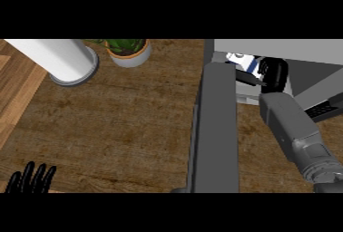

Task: Pick up the milk, place it into the microwave and close the microwave

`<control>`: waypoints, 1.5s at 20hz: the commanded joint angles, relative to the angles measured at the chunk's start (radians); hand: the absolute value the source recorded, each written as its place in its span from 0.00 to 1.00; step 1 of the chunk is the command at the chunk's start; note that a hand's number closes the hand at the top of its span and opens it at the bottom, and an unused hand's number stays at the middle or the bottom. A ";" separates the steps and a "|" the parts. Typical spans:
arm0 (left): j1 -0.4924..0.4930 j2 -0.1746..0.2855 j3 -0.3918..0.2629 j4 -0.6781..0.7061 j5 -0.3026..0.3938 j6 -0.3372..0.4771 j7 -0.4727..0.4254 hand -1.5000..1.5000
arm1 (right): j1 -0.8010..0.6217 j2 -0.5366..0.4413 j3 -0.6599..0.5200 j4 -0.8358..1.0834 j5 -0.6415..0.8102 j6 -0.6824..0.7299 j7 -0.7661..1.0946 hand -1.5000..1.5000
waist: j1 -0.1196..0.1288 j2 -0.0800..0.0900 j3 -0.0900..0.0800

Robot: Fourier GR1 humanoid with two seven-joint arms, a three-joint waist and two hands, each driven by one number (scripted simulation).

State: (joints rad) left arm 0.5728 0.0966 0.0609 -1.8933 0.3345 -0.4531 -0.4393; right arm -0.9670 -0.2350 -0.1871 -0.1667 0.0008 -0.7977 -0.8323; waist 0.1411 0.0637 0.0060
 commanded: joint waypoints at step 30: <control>-0.123 0.021 0.011 0.075 -0.021 -0.008 -0.005 0.00 | -0.045 0.089 0.193 0.152 0.238 -0.027 0.247 0.00 | 0.036 0.011 0.002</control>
State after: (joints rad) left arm 0.4608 0.1094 0.0663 -1.8232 0.3046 -0.4508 -0.4416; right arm -1.0085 -0.1750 0.0058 -0.0123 0.2392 -0.8793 -0.5811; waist 0.1790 0.0742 0.0073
